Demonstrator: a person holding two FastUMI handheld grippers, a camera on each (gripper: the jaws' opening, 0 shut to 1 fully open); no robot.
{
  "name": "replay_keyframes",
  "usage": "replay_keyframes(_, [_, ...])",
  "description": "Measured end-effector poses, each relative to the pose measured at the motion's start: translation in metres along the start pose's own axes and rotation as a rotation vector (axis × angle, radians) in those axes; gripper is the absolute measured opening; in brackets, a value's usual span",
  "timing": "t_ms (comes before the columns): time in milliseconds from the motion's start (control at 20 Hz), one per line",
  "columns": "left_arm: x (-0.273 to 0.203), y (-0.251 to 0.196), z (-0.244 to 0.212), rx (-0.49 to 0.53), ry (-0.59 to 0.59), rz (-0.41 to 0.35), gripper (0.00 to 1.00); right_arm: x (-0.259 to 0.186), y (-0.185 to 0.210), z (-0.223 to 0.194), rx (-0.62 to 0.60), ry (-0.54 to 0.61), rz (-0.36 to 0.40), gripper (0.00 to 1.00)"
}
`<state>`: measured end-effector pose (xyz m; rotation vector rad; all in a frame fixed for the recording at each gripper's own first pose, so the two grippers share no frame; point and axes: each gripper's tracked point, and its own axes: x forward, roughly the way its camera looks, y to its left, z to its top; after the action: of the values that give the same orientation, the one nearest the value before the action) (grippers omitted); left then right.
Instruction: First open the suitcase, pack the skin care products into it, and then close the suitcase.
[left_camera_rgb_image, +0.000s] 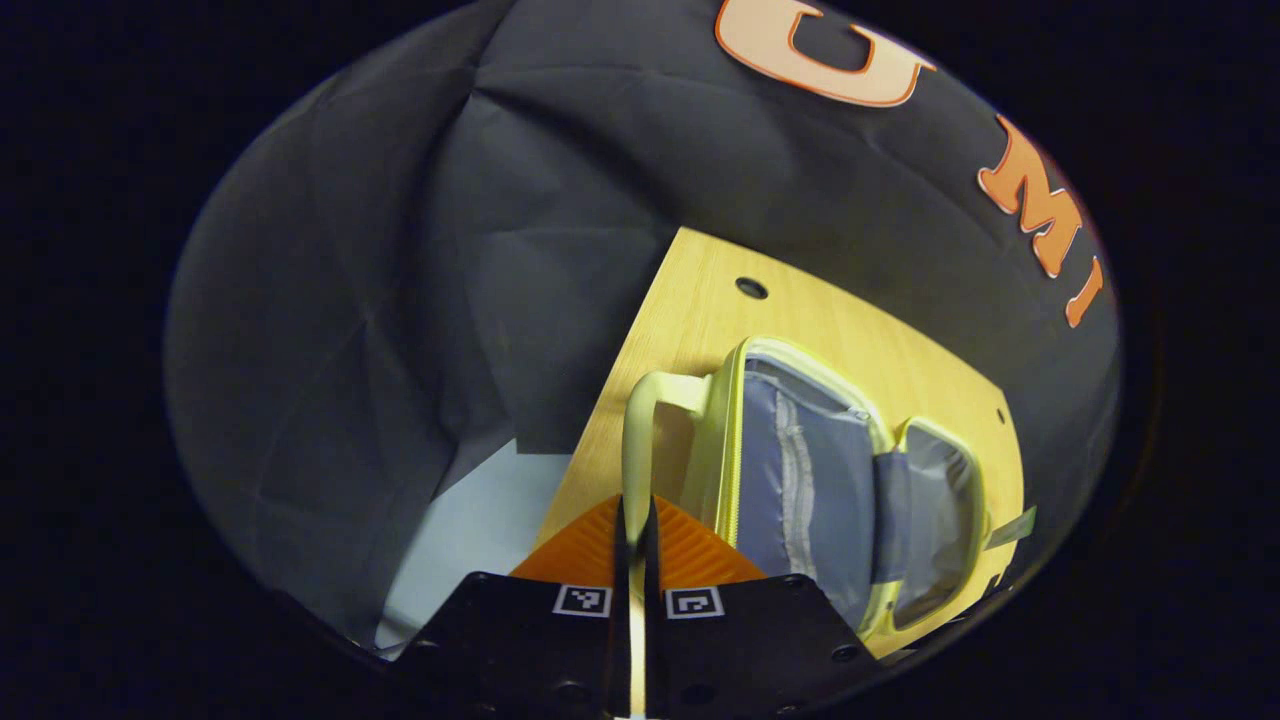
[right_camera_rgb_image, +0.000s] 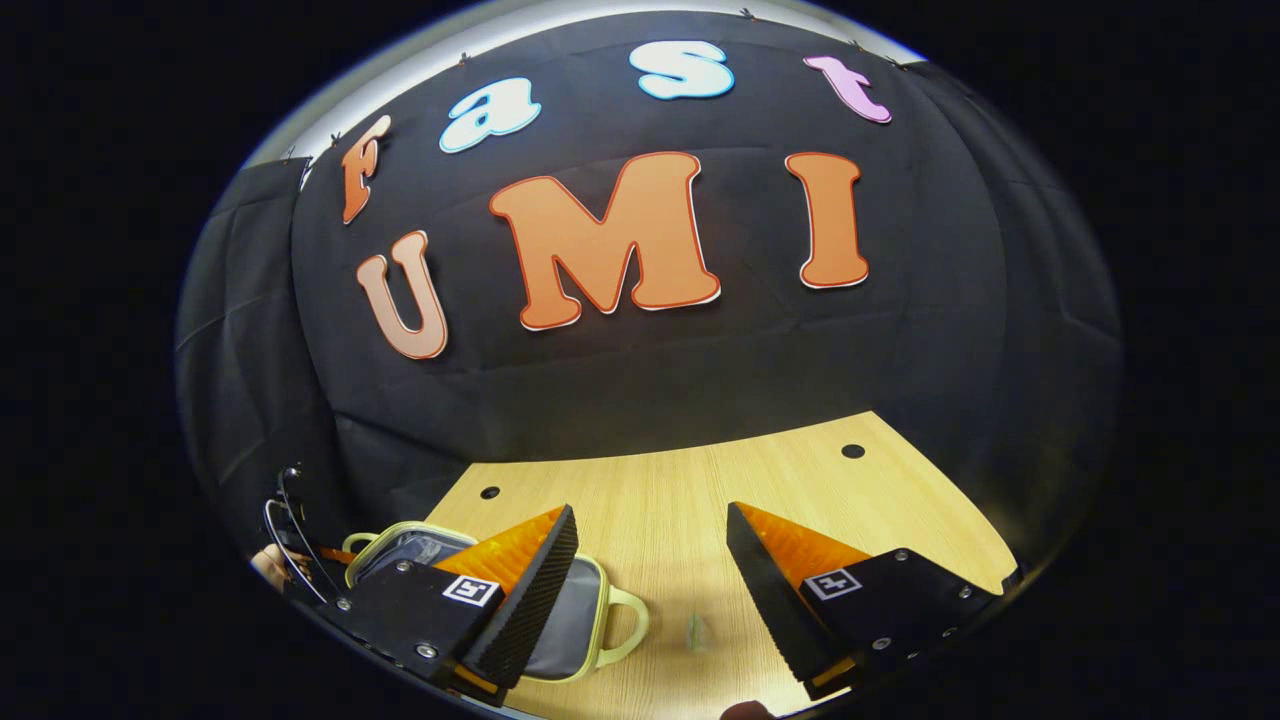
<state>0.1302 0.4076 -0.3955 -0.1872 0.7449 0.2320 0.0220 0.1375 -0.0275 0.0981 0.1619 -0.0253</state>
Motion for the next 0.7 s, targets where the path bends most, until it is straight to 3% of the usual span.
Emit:
replay_keyframes(100, [0.009, 0.011, -0.004, 0.000, -0.011, 0.031, 0.06, -0.001, -0.006, -0.001, -0.006, 0.001, -0.019, 0.95])
replay_keyframes(200, [0.013, 0.021, -0.007, 0.005, -0.002, 0.090, 0.16, -0.003, -0.012, -0.005, -0.006, 0.009, -0.033, 0.95])
replay_keyframes(250, [0.014, 0.024, -0.008, 0.015, -0.003, 0.108, 0.15, -0.005, -0.013, -0.006, -0.005, 0.012, -0.035, 0.95])
replay_keyframes(350, [0.008, 0.017, 0.003, 0.024, -0.042, 0.087, 0.49, -0.007, -0.017, -0.009, -0.010, 0.016, -0.043, 0.95])
replay_keyframes(500, [-0.021, 0.013, 0.038, 0.109, -0.164, 0.136, 1.00, -0.012, -0.026, -0.009, -0.020, 0.012, -0.054, 0.95])
replay_keyframes(550, [-0.036, 0.009, 0.053, 0.149, -0.212, 0.166, 1.00, -0.013, -0.029, -0.010, -0.022, 0.009, -0.057, 1.00])
replay_keyframes(700, [-0.086, -0.042, 0.087, 0.262, -0.365, 0.181, 0.98, -0.018, -0.042, -0.009, -0.026, -0.008, -0.071, 0.95])
